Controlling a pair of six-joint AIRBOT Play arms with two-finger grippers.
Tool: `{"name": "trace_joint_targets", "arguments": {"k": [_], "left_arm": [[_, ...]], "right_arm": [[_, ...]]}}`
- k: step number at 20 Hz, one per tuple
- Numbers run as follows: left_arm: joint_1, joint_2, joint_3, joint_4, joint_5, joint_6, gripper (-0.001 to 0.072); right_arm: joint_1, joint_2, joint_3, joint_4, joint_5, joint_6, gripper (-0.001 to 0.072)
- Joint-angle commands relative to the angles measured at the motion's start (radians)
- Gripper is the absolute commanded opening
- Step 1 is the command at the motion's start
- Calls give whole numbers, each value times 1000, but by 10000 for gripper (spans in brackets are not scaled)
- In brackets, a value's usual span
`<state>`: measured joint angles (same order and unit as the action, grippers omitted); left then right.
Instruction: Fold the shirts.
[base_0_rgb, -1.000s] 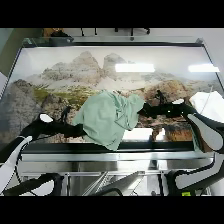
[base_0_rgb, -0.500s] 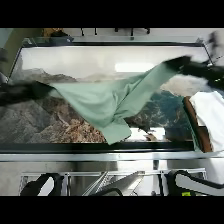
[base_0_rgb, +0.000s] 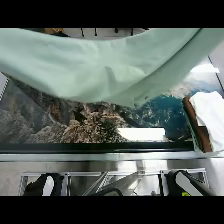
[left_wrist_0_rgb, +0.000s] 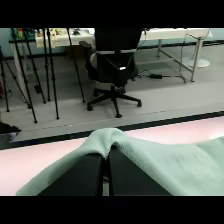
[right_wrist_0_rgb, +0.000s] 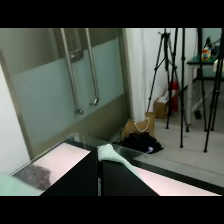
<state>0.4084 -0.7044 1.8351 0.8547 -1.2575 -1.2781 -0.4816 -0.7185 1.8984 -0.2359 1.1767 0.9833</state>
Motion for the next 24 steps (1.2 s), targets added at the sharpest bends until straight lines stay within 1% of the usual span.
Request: {"name": "trace_joint_targets", "arguments": {"k": [1,3,4,5,7,9,11,13,15,16,17,18,21,23,24], "left_arm": [[-28,-82,91,53,-86,-14,12],[-107,-166,6,3,-97,-13,12],[-164,-210,-54,15,-93,-9,12],[-223,-258,-127,26,-82,11,12],[-327,-357,-279,65,-26,43,12],[-395,-464,-421,133,72,49,12],[-421,-582,-531,190,179,48,13],[-414,-700,-597,200,251,58,13],[-393,-808,-611,198,274,58,13],[-381,-853,-611,193,274,59,13],[-371,-885,-611,191,274,58,13],[-364,-912,-611,191,274,58,13],[-356,-953,-611,192,274,70,13],[-356,-954,-604,193,273,93,13],[-355,-954,-594,198,264,93,13]], "right_arm": [[-9,-56,56,-29,49,-3,18],[-4,-169,47,13,146,-3,18],[25,-238,30,19,185,-3,18],[76,-302,6,-1,210,-5,18],[206,-446,-55,-129,215,-7,18],[312,-597,-106,-270,181,-7,18],[377,-758,-130,-364,125,-6,18],[404,-904,-130,-370,45,5,18],[409,-992,-130,-370,-33,48,27],[407,-1011,-130,-370,-47,47,154],[401,-1014,-130,-370,-51,46,355],[391,-1004,-129,-370,-48,51,389],[330,-912,-129,-372,5,135,379],[271,-832,-130,-413,111,211,377],[249,-796,-137,-470,177,267,356]]}}
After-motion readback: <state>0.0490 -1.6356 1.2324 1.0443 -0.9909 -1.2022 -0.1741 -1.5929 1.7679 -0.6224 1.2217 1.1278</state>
